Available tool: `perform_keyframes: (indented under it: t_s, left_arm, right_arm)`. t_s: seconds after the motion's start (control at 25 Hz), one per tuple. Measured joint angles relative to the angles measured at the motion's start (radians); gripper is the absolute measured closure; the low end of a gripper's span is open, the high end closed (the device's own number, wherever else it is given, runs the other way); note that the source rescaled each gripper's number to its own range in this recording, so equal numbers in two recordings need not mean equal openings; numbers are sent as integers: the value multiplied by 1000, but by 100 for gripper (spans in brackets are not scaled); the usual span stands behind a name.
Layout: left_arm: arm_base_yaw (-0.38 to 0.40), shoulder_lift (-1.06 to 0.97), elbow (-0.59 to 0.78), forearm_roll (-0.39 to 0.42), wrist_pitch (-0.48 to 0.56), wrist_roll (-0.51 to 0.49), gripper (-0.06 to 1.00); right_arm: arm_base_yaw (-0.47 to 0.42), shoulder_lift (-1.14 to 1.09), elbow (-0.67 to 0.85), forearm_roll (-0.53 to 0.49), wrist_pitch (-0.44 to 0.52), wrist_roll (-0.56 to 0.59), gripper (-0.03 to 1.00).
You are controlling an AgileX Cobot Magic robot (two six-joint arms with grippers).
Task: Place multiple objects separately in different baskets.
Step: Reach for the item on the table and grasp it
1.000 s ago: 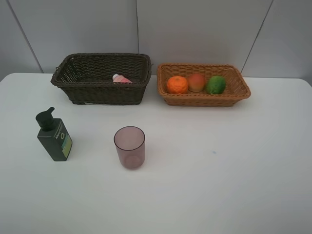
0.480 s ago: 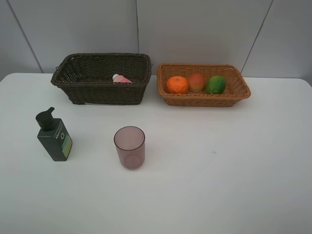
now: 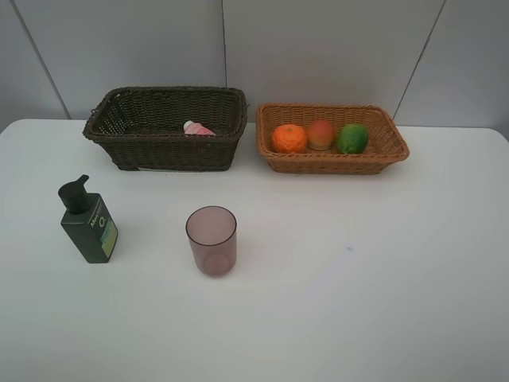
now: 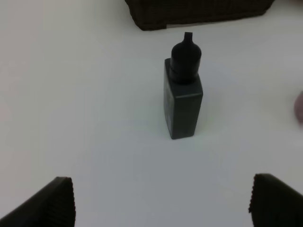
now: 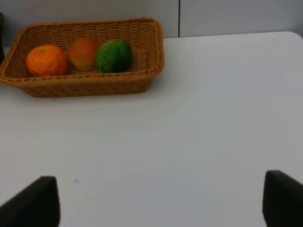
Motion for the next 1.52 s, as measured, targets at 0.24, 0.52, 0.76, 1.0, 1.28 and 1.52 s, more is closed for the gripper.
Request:
perform_keyframes:
  t_s: [0.24, 0.52, 0.76, 1.0, 1.28, 1.52]
  left_arm:
    - [0, 289, -119, -95, -199, 15, -2]
    - [0, 677, -285, -134, -218, 14, -2]
    - [0, 997, -444, -143, -142, -69, -2]
    - [0, 1195, -530, -135, -93, -119, -2]
    - [-18, 1340, -534, -100, -95, -162, -2]
    - [-127, 1373, -535, 78, -104, -328, -2]
  right_arm:
    - [0, 0, 0, 0, -1, 0, 16]
    - [0, 0, 0, 0, -1, 0, 16]
    - [0, 0, 0, 0, -1, 0, 16]
    - [0, 0, 0, 0, -1, 0, 16]
    - [0, 0, 0, 0, -2, 0, 16]
    - [0, 0, 0, 0, -2, 0, 16]
